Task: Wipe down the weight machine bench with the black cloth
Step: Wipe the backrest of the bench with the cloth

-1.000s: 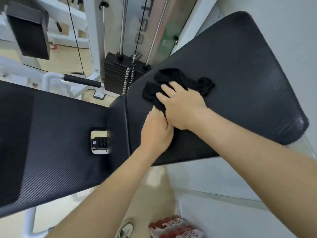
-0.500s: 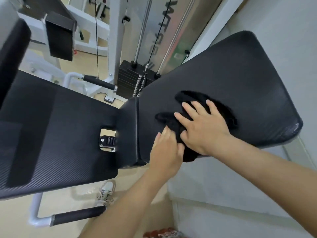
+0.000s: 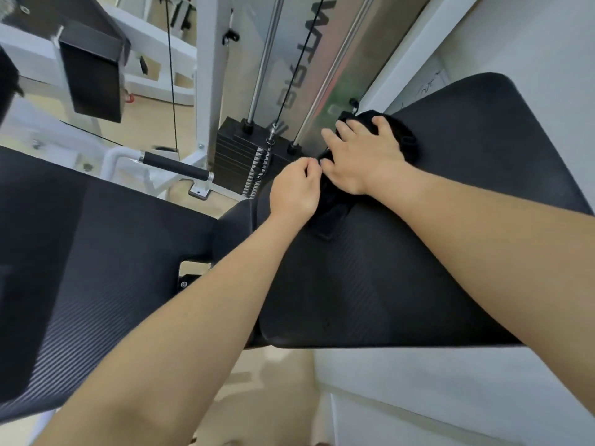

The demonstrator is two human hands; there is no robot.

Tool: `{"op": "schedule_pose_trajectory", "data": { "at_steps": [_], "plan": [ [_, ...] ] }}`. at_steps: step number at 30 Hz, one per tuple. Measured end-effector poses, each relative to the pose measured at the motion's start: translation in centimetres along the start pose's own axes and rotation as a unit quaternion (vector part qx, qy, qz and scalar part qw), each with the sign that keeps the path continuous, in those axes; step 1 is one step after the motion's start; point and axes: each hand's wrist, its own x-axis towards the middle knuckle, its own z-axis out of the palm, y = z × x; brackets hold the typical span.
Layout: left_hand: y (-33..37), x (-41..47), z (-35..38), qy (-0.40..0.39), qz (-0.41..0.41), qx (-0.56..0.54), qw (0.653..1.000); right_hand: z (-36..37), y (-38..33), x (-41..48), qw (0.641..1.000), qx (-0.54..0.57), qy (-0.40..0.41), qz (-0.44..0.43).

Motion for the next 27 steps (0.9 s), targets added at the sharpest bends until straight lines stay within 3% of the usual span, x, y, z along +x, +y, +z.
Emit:
{"op": "schedule_pose_trajectory", "data": {
  "at_steps": [3,6,9,11,13,15,18,23,27],
  "plan": [
    [-2.5,-0.1,0.4,0.015,0.028,0.023,0.999,0.2,-1.6,-0.1,0.999,0.003,0.008,-0.032],
    [-5.7,-4.1,0.5,0.046,0.025,-0.022,0.998,0.3,-3.2,-2.4,0.988,0.042,-0.047,-0.138],
    [-7.5,-9.6,0.6,0.016,-0.015,-0.115,0.993,0.7,-3.7,-5.3,0.964,0.08,-0.11,-0.227],
    [-7.7,-9.8,0.8,-0.004,-0.006,-0.109,0.994,0.9,-3.2,-5.4,0.96,0.088,-0.093,-0.248],
    [-6.9,-7.1,0.7,-0.017,0.023,-0.067,0.997,1.1,-2.3,-4.3,0.972,0.032,-0.049,-0.229],
    [-6.0,-3.6,0.9,-0.029,0.057,-0.04,0.997,1.1,-1.7,-2.9,0.988,-0.009,-0.014,-0.154],
    [-5.6,2.4,1.4,-0.046,0.074,-0.035,0.996,1.2,-2.3,1.0,0.999,0.008,-0.014,-0.049],
    [-6.7,5.9,0.1,-0.11,0.0,-0.041,0.993,1.3,-4.0,2.5,0.997,0.057,0.007,-0.053],
    [-8.2,4.3,-1.4,-0.088,-0.029,-0.135,0.987,1.8,-5.5,0.5,0.992,0.097,-0.009,-0.084]
  ]
}}
